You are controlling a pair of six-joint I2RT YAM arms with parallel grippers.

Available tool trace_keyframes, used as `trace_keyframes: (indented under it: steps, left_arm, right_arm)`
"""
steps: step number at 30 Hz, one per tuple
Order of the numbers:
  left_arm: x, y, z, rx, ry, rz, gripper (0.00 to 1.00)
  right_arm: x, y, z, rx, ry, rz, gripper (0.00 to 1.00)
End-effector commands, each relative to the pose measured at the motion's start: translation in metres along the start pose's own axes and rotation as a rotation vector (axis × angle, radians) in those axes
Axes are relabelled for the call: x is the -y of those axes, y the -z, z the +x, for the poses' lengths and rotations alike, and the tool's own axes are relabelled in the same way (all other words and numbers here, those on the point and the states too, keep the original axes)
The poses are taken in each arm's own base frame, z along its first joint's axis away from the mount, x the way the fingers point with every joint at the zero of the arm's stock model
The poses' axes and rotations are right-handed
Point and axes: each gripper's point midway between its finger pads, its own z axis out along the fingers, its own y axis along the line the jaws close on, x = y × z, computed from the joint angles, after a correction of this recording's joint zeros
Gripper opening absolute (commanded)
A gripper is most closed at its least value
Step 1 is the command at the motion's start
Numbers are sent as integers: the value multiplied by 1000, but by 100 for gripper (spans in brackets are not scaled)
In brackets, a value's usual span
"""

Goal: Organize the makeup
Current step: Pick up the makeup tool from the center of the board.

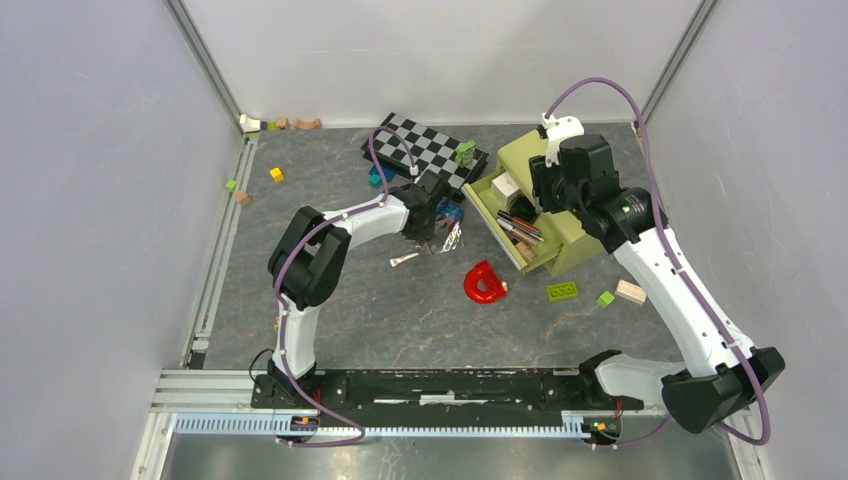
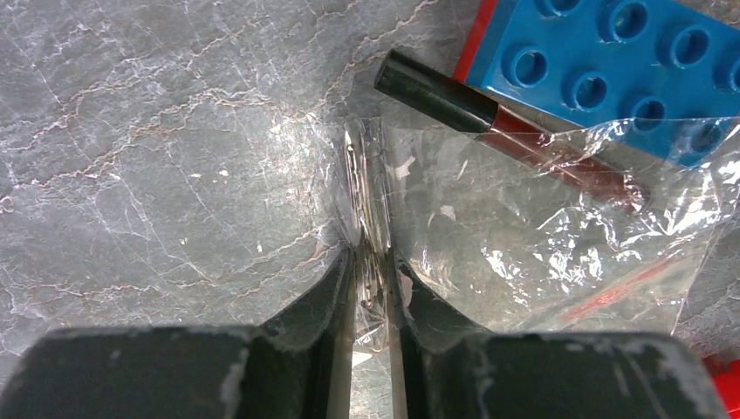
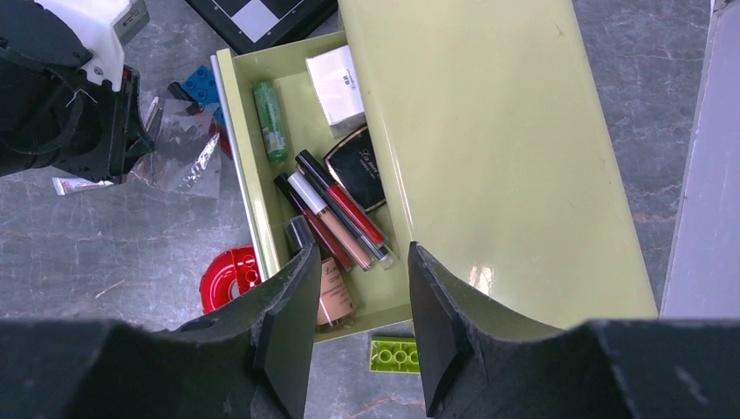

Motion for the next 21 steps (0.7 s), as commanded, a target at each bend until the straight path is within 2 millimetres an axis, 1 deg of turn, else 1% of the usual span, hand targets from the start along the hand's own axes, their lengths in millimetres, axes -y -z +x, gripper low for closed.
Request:
trace_keyframes:
  steps: [1, 4, 9, 14, 18, 21]
  left_arm:
    - [-10, 1, 36, -120, -3, -32, 19]
    - [-7, 20, 21, -72, -5, -2, 19]
    - [-14, 59, -6, 28, -7, 0, 20]
    - [-17, 90, -23, 96, -17, 23, 21]
    - [-11, 113, -33, 135, -37, 90, 20]
    - [-1, 137, -44, 177, -68, 166, 21]
  right_arm:
    - [2, 4, -7, 34, 8, 8, 48]
    - [3, 6, -8, 36, 9, 11, 48]
    - [4, 9, -10, 45, 7, 13, 49]
    - [6, 12, -11, 54, 3, 18, 49]
    - [7, 16, -15, 67, 0, 21, 49]
    - [8, 22, -19, 74, -3, 24, 49]
